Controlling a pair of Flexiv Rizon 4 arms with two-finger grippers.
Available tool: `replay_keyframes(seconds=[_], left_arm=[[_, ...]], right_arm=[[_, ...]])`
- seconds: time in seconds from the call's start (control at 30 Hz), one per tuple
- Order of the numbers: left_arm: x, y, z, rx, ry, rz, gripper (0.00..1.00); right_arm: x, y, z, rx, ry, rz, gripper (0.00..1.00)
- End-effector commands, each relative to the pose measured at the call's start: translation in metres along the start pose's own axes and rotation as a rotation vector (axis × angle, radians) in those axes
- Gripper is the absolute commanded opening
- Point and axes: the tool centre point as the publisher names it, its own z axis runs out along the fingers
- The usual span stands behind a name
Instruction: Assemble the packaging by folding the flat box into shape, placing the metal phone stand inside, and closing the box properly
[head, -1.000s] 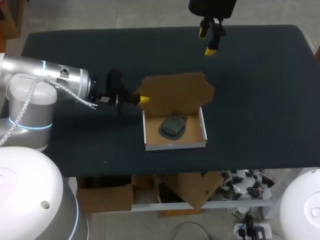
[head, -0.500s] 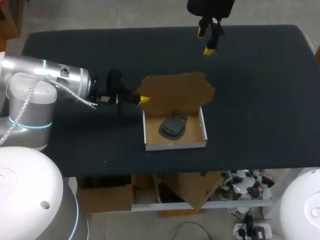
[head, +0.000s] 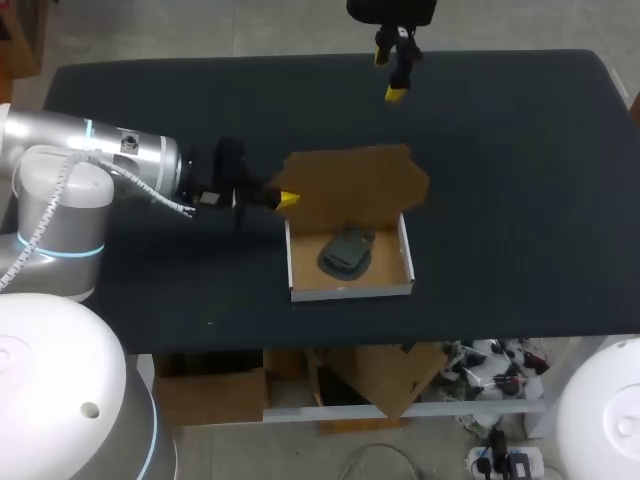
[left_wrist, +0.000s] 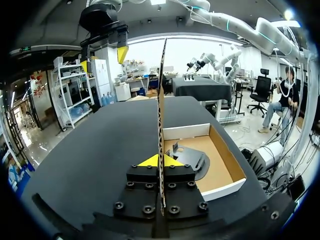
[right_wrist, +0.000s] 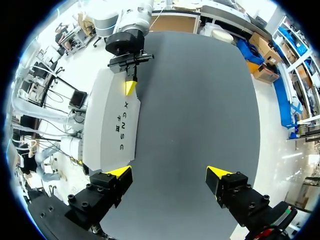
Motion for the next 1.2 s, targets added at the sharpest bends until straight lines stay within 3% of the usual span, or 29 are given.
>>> replay_keyframes(seconds=[0.03,0.6,0.9,1.2], left_arm=[[0.0,0.002,0.002,0.0,0.004,0.0,0.0],[0.0,0.002,0.002,0.0,0.004,0.0,0.0],[0.0,0.002,0.002,0.0,0.004,0.0,0.0],[0.0,0.002,0.002,0.0,0.004,0.0,0.0]], right_arm=[[-0.01,0.013,-0.003,0.037,0.04,0.022,1.0],[-0.012,0.02,-0.002,0.041,0.046,0.03,1.0],[-0.018,0.025,0.004,0.068,0.019,0.062,1.0],[-0.011,0.041,0.009,0.119,0.0,0.08,1.0]])
